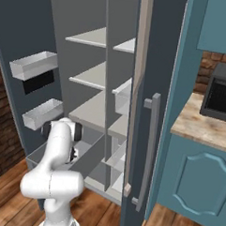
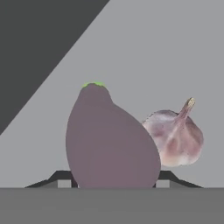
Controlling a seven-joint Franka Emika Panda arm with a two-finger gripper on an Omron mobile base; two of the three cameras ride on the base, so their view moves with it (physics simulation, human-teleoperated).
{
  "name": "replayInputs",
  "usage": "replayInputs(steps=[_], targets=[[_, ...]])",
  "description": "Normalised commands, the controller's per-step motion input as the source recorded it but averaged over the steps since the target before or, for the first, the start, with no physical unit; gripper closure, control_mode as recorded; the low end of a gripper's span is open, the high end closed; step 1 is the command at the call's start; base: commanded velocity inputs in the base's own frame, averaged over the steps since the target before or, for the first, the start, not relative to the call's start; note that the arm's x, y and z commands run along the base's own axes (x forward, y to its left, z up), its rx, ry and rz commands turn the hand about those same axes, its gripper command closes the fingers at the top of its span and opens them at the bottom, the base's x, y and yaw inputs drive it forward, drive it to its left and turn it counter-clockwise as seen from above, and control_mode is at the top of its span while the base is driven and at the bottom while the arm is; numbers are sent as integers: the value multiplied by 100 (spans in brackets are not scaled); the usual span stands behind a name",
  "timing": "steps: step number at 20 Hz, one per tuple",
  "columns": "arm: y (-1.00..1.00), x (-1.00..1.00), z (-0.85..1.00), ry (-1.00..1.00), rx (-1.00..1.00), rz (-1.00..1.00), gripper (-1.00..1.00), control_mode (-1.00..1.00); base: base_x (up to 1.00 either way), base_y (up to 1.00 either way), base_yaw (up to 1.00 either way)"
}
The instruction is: Take the garlic and eggplant from the fridge shelf and place them in the freezer drawer to begin freezing them.
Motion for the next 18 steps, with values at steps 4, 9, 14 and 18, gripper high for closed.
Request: replayInputs(steps=[4,9,14,18], targets=[[6,16,-3,3,-1,0,-100,-100,0,0,0],[0,-26,1,-1,0,0,-100,-100,0,0,0],[0,-80,21,-13,0,-1,-100,-100,0,0,0],[0,-94,71,-27,0,-7,-100,-100,0,0,0]])
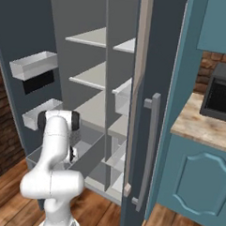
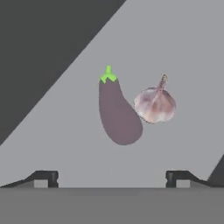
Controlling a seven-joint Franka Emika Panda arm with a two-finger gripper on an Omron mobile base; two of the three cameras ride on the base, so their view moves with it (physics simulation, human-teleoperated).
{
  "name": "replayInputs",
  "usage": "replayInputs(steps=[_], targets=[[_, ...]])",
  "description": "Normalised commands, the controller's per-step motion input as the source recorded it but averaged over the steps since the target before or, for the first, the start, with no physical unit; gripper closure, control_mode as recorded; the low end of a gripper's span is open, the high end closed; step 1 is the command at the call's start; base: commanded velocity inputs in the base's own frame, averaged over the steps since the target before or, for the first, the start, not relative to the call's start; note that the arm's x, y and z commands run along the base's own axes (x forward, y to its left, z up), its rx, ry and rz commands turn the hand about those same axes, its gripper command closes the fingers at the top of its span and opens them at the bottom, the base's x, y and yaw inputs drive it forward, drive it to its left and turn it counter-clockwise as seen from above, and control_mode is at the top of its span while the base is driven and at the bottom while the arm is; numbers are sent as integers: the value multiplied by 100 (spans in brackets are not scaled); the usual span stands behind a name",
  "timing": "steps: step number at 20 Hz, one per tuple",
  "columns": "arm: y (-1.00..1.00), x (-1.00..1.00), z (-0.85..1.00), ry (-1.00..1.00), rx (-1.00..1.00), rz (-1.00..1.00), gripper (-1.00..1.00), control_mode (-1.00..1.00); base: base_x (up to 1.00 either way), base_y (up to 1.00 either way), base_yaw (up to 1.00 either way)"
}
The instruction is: Take the garlic and eggplant from the fridge shelf and place them in the freezer drawer to begin freezing them.
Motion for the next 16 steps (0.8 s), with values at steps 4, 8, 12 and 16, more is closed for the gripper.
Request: replayInputs(steps=[4,8,12,16], targets=[[0,-90,100,-35,0,-12,-100,-100,0,0,0],[2,-68,100,-34,0,-13,-100,-100,0,0,0],[14,-67,100,-29,0,-12,-100,-100,0,0,0],[30,-34,100,-16,-2,-5,-100,-100,0,0,0]])
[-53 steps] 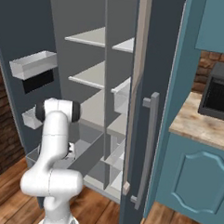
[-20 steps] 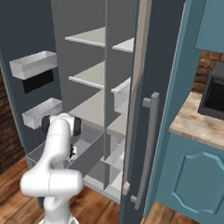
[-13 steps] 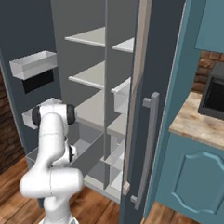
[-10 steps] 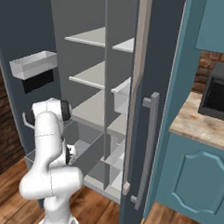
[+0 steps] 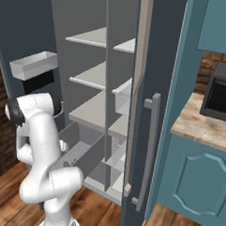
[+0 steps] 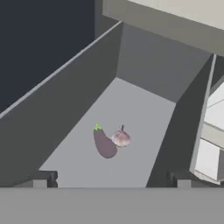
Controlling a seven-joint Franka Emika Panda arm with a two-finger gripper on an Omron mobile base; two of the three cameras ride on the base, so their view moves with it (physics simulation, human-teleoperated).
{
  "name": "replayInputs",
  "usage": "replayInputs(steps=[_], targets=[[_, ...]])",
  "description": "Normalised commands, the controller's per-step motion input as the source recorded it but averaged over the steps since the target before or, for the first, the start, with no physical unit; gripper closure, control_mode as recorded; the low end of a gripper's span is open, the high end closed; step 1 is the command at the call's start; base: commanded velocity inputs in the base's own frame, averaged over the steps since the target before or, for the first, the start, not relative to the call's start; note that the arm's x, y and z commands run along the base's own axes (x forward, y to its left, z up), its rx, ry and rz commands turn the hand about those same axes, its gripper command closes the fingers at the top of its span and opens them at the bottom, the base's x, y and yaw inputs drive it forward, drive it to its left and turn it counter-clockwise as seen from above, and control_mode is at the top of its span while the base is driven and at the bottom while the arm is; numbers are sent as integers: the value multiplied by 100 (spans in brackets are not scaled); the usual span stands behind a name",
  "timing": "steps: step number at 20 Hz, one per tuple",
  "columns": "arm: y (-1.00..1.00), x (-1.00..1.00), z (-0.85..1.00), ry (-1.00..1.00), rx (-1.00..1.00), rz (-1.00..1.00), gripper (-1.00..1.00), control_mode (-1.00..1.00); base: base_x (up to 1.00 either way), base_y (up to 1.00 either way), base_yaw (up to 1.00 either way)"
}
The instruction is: Take the garlic and eggplant from the fridge shelf and place them in the freezer drawer to begin freezing them.
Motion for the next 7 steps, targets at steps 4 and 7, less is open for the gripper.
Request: replayInputs(steps=[4,7], targets=[[0,-9,6,-6,0,0,-100,-100,0,0,0],[0,0,0,0,0,0,-100,-100,0,0,0]])
